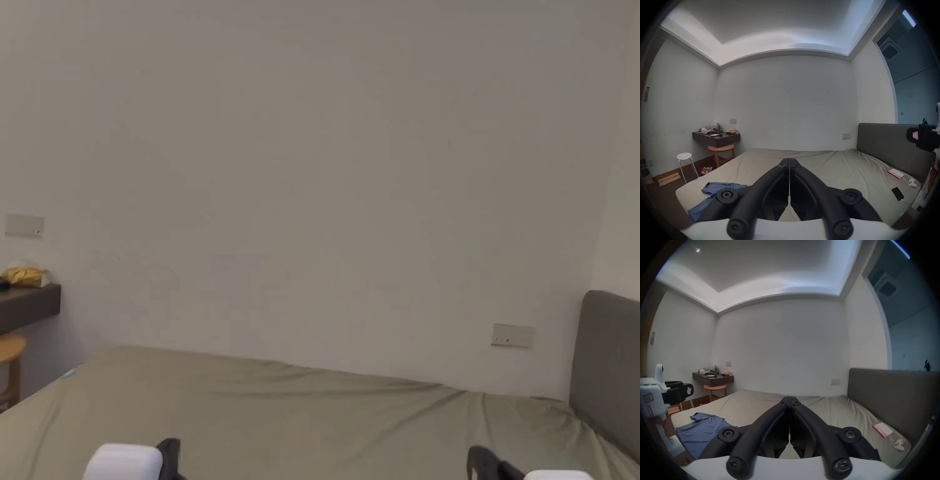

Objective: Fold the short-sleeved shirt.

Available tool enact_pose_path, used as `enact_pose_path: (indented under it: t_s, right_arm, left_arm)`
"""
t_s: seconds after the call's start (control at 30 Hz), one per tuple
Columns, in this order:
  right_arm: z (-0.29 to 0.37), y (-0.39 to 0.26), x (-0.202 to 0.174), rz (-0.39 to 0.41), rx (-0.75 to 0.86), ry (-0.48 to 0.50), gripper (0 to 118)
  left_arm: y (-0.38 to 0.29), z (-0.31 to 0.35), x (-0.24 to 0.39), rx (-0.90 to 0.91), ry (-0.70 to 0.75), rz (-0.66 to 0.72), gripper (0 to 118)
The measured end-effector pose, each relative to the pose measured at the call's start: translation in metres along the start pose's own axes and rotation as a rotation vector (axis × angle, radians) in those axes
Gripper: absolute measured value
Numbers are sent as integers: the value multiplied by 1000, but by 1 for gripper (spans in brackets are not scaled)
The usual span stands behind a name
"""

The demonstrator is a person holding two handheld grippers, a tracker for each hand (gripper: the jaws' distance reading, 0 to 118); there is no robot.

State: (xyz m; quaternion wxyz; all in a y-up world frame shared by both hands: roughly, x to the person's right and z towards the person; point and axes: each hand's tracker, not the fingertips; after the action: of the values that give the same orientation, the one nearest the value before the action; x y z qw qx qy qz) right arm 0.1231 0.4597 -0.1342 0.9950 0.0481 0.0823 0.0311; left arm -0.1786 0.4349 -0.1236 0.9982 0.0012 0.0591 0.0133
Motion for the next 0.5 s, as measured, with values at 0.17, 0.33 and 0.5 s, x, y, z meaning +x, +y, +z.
enact_pose_path:
  t_s: [0.17,0.33,0.5]
  right_arm:
    - [-15,-3,-22,-49,-25,95,1]
    - [-40,-17,-60,-17,-65,173,1]
    - [-72,-45,-95,-3,-134,247,1]
  left_arm:
    - [-17,-1,-33,-16,6,-1,0]
    - [-70,-24,-98,-200,124,63,69]
    - [-166,-79,-168,-538,173,108,109]
